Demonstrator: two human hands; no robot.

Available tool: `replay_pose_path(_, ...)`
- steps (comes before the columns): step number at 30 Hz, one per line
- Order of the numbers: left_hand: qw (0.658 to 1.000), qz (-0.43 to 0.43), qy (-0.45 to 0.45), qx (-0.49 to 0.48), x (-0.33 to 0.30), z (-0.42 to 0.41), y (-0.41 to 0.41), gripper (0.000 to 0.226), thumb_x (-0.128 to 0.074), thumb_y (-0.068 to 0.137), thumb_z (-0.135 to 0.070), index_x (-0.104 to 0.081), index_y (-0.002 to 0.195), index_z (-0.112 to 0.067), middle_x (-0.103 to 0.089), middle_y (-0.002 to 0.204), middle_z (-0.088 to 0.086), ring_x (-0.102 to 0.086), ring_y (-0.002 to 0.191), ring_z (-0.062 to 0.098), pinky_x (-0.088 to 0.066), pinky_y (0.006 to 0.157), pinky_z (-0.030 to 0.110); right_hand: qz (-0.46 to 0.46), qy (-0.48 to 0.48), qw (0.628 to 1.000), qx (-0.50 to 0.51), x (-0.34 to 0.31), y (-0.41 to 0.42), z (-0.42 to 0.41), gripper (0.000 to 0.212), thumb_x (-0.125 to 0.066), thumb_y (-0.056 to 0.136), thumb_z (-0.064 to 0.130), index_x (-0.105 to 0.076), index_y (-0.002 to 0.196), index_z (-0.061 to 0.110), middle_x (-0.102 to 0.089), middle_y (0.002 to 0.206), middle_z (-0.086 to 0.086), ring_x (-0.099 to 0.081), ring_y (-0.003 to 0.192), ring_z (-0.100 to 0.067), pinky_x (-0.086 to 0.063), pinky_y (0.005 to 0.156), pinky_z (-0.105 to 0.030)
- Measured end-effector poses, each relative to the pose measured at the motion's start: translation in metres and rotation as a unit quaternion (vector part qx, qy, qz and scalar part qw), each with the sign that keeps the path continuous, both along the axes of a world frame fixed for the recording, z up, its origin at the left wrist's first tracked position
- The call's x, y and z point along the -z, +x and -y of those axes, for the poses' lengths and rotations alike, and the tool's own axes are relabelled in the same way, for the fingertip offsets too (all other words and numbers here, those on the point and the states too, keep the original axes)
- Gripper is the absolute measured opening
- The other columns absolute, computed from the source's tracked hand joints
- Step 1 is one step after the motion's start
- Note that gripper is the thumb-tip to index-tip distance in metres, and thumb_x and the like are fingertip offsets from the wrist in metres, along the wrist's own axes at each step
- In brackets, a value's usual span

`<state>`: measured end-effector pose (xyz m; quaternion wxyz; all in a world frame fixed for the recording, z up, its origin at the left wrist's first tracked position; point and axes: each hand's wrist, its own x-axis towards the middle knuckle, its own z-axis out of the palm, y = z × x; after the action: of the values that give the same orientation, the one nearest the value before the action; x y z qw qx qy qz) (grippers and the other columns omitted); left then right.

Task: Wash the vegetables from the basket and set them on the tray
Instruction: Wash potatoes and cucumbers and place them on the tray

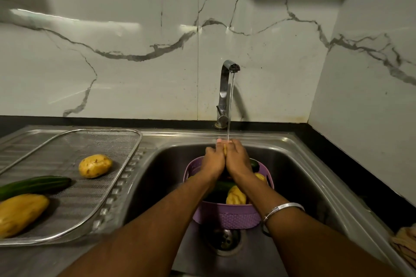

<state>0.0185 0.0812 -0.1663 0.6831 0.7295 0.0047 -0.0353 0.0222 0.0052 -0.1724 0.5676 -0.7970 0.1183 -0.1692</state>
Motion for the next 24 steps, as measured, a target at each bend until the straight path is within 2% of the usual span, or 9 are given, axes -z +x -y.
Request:
replay_pose_path(3, 0.998, -0.037, -0.022, 0.038, -0.004, 0.0, 0.001, 0.06, -0.023, 0.107, -0.054, -0.06, 0.126, -0.01, -0.067, 0.117, 0.014, -0.065, 0.108, 0.026, -0.054, 0.099, 0.046, 0.007, -0.078, 0.997, 0.005, -0.004, -0.005, 0.0, 0.029, -0.035, 0.108, 0.034, -0.059, 0.105, 0.017, -0.062, 0.108, -0.006, -0.059, 0.1, -0.023, -0.043, 0.082, -0.033)
replay_pose_path(6, 0.999, 0.007, -0.002, 0.048, -0.003, 0.002, -0.001, 0.055, -0.025, 0.108, -0.049, -0.064, 0.122, -0.013, -0.07, 0.112, 0.013, -0.068, 0.105, 0.025, -0.056, 0.097, 0.048, -0.025, -0.115, 0.993, 0.024, -0.007, -0.004, 0.008, 0.03, -0.035, 0.107, 0.037, -0.059, 0.108, 0.019, -0.061, 0.101, -0.004, -0.058, 0.094, -0.024, -0.04, 0.076, -0.033)
replay_pose_path(9, 0.993, 0.079, 0.073, 0.047, 0.002, 0.003, -0.002, 0.046, -0.027, 0.109, -0.041, -0.062, 0.122, -0.015, -0.068, 0.113, 0.011, -0.066, 0.105, 0.023, -0.054, 0.098, 0.049, -0.084, 0.008, 0.996, 0.007, -0.012, 0.005, 0.007, 0.033, -0.036, 0.108, 0.035, -0.06, 0.119, 0.016, -0.064, 0.109, -0.011, -0.06, 0.092, -0.024, -0.05, 0.078, -0.035)
replay_pose_path(13, 0.977, 0.135, 0.148, 0.074, 0.005, -0.003, 0.001, 0.04, -0.028, 0.108, -0.044, -0.059, 0.125, -0.025, -0.066, 0.117, 0.003, -0.063, 0.108, 0.018, -0.051, 0.101, 0.046, -0.201, 0.152, 0.967, -0.021, -0.027, 0.004, 0.008, 0.039, -0.036, 0.109, 0.036, -0.058, 0.125, 0.008, -0.063, 0.108, -0.016, -0.057, 0.078, -0.022, -0.042, 0.054, -0.032)
replay_pose_path(16, 0.973, 0.139, 0.175, 0.05, 0.005, -0.01, 0.005, 0.038, -0.028, 0.11, -0.039, -0.059, 0.124, -0.022, -0.064, 0.113, 0.0, -0.061, 0.106, 0.016, -0.049, 0.094, 0.034, -0.17, 0.089, 0.978, -0.079, -0.021, -0.001, 0.005, 0.038, -0.039, 0.108, 0.032, -0.049, 0.137, 0.01, -0.06, 0.12, -0.014, -0.062, 0.098, -0.025, -0.055, 0.071, -0.036)
replay_pose_path(18, 0.977, 0.119, 0.17, 0.048, 0.007, -0.012, 0.009, 0.039, -0.028, 0.11, -0.038, -0.058, 0.124, -0.019, -0.064, 0.116, 0.004, -0.062, 0.108, 0.019, -0.05, 0.095, 0.036, -0.119, 0.042, 0.985, -0.118, -0.011, -0.009, 0.001, 0.045, -0.041, 0.107, 0.032, -0.042, 0.147, 0.012, -0.055, 0.139, -0.015, -0.059, 0.121, -0.034, -0.055, 0.096, -0.05)
replay_pose_path(19, 0.979, 0.111, 0.162, 0.056, 0.006, -0.012, 0.008, 0.04, -0.028, 0.11, -0.039, -0.059, 0.124, -0.018, -0.065, 0.118, 0.007, -0.063, 0.109, 0.022, -0.052, 0.098, 0.042, -0.099, 0.044, 0.987, -0.121, -0.007, -0.013, 0.0, 0.047, -0.041, 0.106, 0.033, -0.042, 0.148, 0.012, -0.055, 0.142, -0.016, -0.059, 0.123, -0.036, -0.054, 0.098, -0.054)
replay_pose_path(21, 0.973, 0.126, 0.182, 0.071, 0.006, -0.01, 0.007, 0.042, -0.028, 0.109, -0.039, -0.062, 0.121, -0.018, -0.067, 0.116, 0.01, -0.064, 0.106, 0.023, -0.053, 0.098, 0.048, -0.096, 0.105, 0.985, -0.096, -0.009, -0.015, 0.004, 0.044, -0.038, 0.108, 0.034, -0.046, 0.145, 0.011, -0.058, 0.136, -0.017, -0.063, 0.112, -0.034, -0.058, 0.082, -0.046)
replay_pose_path(24, 0.953, 0.171, 0.242, 0.072, 0.001, -0.005, -0.002, 0.042, -0.028, 0.109, -0.038, -0.064, 0.113, -0.018, -0.069, 0.104, 0.006, -0.065, 0.098, 0.02, -0.053, 0.093, 0.044, -0.148, 0.172, 0.973, -0.045, -0.018, -0.014, 0.015, 0.044, -0.031, 0.11, 0.039, -0.054, 0.132, 0.009, -0.062, 0.118, -0.018, -0.059, 0.085, -0.023, -0.043, 0.055, -0.03)
